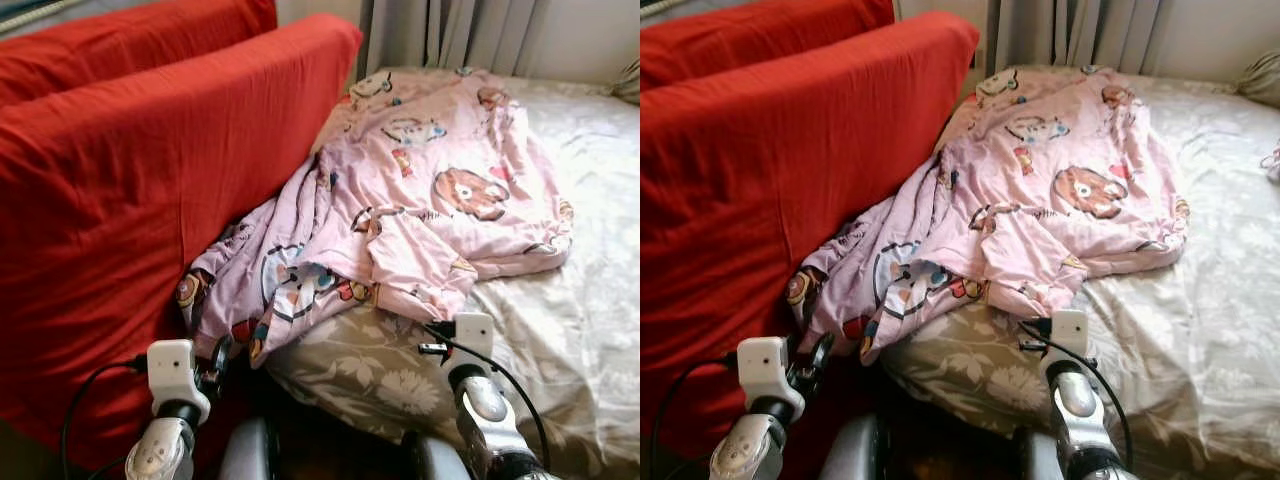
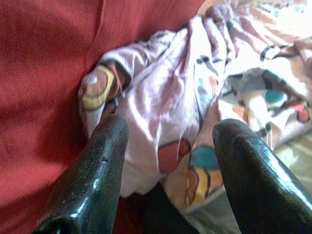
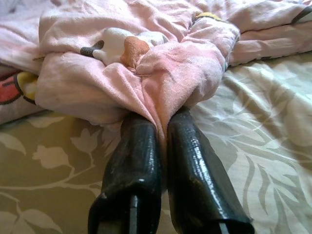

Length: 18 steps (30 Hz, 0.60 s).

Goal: Clean up the room

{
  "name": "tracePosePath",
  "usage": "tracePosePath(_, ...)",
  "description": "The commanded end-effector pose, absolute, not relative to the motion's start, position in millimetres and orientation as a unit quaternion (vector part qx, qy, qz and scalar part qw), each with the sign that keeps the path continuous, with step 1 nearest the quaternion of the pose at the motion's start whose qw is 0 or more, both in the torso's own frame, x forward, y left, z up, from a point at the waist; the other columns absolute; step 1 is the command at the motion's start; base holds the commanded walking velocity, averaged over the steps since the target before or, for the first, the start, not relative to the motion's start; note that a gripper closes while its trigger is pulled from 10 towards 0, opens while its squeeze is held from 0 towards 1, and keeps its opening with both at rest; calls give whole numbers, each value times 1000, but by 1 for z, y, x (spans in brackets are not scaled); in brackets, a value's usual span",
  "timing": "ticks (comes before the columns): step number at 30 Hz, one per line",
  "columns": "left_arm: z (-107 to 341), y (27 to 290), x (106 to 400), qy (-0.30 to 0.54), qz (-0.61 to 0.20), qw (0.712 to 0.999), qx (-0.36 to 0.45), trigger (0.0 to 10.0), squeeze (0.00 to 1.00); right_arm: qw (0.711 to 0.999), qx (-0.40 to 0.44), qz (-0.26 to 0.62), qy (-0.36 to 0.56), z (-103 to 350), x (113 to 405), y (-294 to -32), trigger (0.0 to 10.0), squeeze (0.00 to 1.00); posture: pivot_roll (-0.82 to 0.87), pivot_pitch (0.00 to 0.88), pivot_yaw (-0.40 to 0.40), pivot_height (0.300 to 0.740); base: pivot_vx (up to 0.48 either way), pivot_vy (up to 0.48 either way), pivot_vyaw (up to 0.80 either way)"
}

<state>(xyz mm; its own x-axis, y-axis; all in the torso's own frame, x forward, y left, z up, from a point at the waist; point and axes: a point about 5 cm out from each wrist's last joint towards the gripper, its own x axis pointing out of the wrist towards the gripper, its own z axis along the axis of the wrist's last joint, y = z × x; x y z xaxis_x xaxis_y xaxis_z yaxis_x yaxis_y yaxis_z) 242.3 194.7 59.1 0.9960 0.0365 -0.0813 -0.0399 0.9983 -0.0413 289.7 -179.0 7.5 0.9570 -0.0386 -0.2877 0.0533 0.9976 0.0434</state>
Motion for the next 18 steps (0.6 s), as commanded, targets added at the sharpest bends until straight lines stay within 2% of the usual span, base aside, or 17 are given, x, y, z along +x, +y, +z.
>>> tracePosePath(1,56,197,244,41,23,999,-24,10000,0,991,39,-23,130,9,288,-177,10000,0,113,0,19,593,0,0,0)
tracePosePath(11,52,197,252,33,16,999,-22,10000,0,991,47,-12,123,14,295,-167,10000,0,113,0,17,593,0,0,0)
tracePosePath(18,47,200,252,34,22,999,-20,10000,0,992,50,-13,117,17,298,-168,10000,0,116,0,16,631,0,0,0)
